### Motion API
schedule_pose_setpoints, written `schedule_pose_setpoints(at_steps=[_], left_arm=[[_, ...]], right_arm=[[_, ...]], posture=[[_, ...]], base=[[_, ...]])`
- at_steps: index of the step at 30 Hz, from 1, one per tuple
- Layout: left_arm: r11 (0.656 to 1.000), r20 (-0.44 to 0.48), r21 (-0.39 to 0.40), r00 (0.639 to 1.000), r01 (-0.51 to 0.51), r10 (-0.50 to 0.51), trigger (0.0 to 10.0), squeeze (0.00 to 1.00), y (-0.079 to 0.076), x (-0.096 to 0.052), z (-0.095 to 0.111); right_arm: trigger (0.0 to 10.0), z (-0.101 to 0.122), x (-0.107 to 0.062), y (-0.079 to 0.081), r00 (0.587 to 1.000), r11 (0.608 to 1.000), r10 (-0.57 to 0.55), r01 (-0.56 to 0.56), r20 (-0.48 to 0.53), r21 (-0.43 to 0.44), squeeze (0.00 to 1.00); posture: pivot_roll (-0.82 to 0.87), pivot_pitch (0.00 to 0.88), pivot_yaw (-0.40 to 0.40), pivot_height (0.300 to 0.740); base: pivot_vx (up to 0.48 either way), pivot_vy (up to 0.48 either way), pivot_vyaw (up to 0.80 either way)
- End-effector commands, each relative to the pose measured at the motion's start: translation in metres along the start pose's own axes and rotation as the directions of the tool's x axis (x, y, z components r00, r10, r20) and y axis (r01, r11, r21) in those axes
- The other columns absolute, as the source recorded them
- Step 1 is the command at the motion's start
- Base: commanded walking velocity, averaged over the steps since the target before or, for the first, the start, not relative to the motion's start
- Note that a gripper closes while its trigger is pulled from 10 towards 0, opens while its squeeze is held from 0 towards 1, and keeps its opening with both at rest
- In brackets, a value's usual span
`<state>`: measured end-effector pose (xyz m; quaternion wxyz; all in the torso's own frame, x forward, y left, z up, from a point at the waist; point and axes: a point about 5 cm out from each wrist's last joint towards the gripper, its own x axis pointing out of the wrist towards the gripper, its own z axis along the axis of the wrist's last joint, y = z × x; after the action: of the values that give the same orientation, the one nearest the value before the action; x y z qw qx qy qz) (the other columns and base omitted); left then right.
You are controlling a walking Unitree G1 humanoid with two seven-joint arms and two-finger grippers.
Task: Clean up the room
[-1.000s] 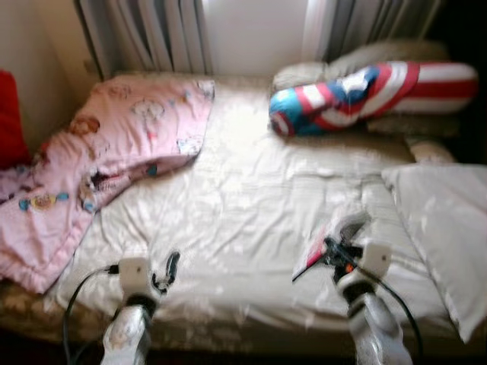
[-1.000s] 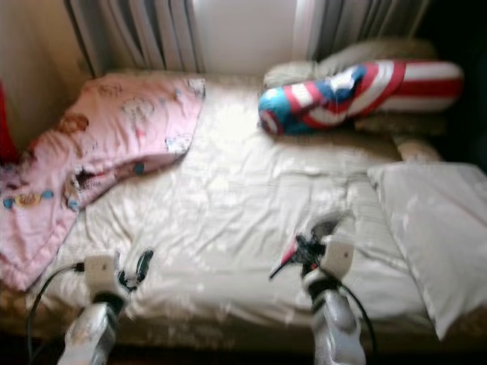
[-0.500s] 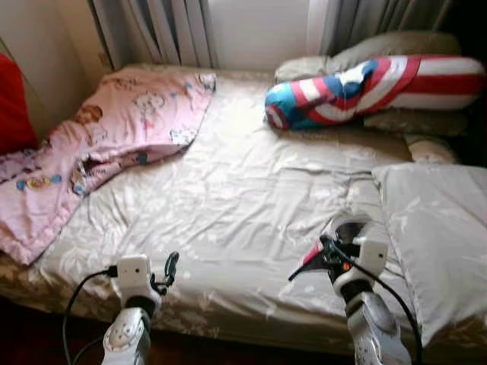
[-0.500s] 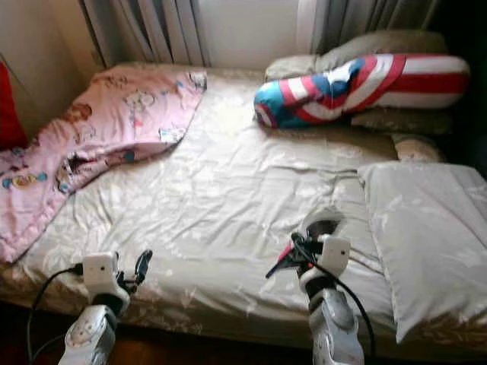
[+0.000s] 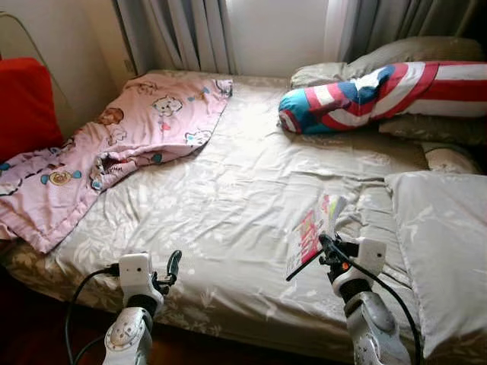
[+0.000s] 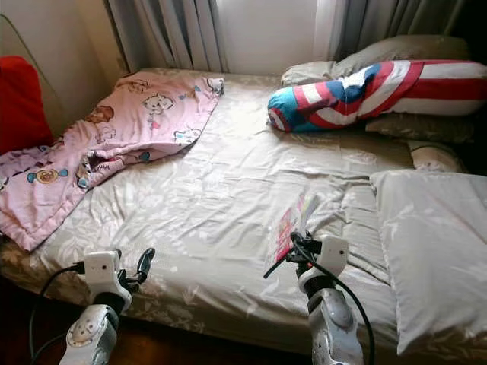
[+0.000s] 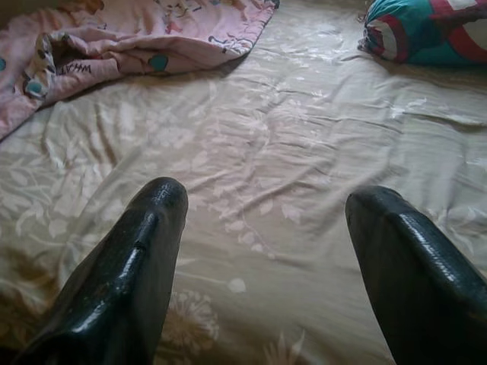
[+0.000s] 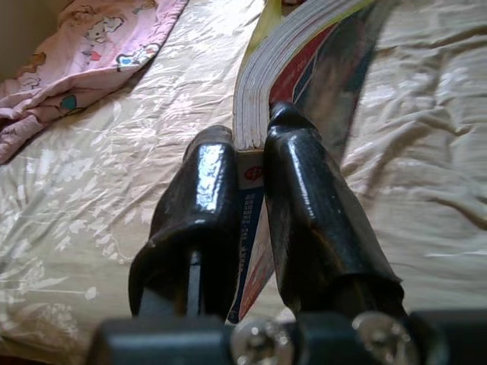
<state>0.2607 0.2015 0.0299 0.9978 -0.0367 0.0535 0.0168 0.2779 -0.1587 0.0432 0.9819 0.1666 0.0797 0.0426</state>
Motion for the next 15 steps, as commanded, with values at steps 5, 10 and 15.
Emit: schedule_pose_setpoints(at_steps=[5, 10, 15], left_arm=[[1.0, -0.002, 0.008, 1.0, 0.005, -0.005, 10.0, 0.0, 0.001, -0.0026, 0.0004], [1.0, -0.001, 0.01, 1.0, 0.005, -0.005, 10.0, 0.0, 0.001, -0.0026, 0.0013], [1.0, 0.0, 0.01, 1.0, 0.004, -0.004, 10.0, 0.0, 0.001, -0.0023, 0.0018]], right_arm=[[10.0, 0.0072, 0.0036, 0.005, 0.999, 1.0, 0.013, -0.013, 0.039, -0.001, 0.0], [10.0, 0.0063, 0.0044, 0.0055, 1.0, 1.0, 0.009, -0.009, 0.029, 0.003, 0.0], [10.0, 0.0047, 0.005, 0.0065, 1.0, 1.0, 0.017, -0.016, 0.011, -0.005, 0.0]], posture=[[-0.05, 0.089, 0.002, 0.726], [-0.05, 0.092, 0.0, 0.726], [-0.05, 0.092, 0.0, 0.726]], base=[[0.264, 0.0, 0.0], [0.272, 0.0, 0.0], [0.28, 0.0, -0.3]])
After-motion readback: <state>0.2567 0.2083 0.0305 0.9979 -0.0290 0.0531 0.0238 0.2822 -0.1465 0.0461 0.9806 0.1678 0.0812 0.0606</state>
